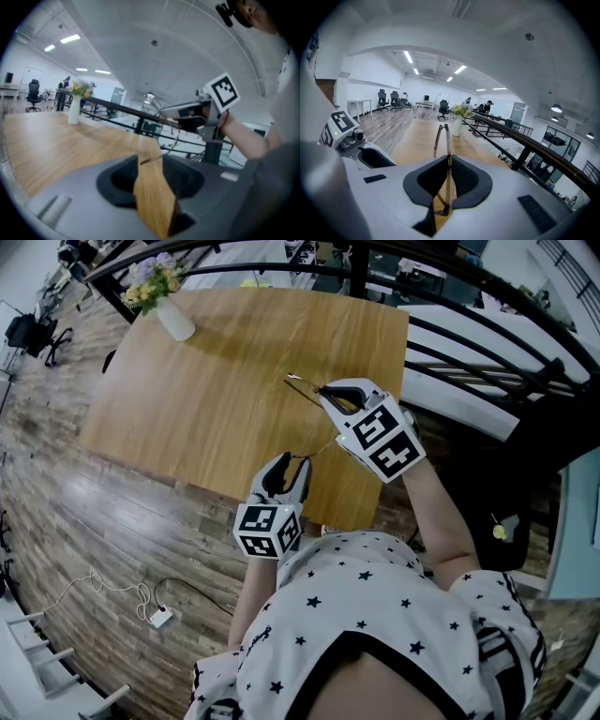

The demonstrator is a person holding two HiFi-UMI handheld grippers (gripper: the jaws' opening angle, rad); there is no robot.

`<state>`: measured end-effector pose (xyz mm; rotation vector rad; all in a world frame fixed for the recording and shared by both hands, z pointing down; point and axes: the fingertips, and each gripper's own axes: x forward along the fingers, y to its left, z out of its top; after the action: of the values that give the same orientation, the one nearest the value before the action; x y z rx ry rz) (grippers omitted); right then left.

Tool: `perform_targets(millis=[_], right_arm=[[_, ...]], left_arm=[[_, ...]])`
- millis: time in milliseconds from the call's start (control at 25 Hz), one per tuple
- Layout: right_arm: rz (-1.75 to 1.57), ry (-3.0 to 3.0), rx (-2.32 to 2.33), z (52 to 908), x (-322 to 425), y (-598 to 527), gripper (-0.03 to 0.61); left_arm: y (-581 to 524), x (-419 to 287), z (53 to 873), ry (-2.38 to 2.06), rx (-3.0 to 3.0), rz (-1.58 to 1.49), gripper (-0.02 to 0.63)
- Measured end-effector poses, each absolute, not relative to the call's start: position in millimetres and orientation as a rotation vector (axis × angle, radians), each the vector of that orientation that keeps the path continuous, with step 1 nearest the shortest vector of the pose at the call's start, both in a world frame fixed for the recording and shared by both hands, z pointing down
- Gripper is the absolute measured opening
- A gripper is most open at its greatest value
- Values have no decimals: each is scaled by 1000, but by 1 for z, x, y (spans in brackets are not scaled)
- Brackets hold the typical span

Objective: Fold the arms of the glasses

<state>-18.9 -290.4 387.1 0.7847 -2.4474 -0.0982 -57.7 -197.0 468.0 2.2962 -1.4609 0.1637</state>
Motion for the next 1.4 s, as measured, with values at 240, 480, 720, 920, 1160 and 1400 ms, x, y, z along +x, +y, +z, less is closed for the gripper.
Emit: perform_targets(millis=[240,480,720,920,1160,1400], right_arm=[[-111,-2454,783,383,-22,-288,23],[-118,-2454,779,382,-23,-285,23],[-114,-2450,771,387,-24,-284,23],[-116,-2437,752,391,-24,-282,23],[-111,-2418,726,402,-24,-275,23],[-115,-2392,699,412,-24,-271,23]], left_arm=[[-196,-60,472,-1468,2278,165,153],[-196,-63,474,-1469,2264,156,153],[-196,-66,475,-1470,2258,142,153],[-198,-70,469,-1485,2254,129,153],[-201,-78,464,-1501,2238,83,153],[-205,-84,458,-1521,2237,63,153]])
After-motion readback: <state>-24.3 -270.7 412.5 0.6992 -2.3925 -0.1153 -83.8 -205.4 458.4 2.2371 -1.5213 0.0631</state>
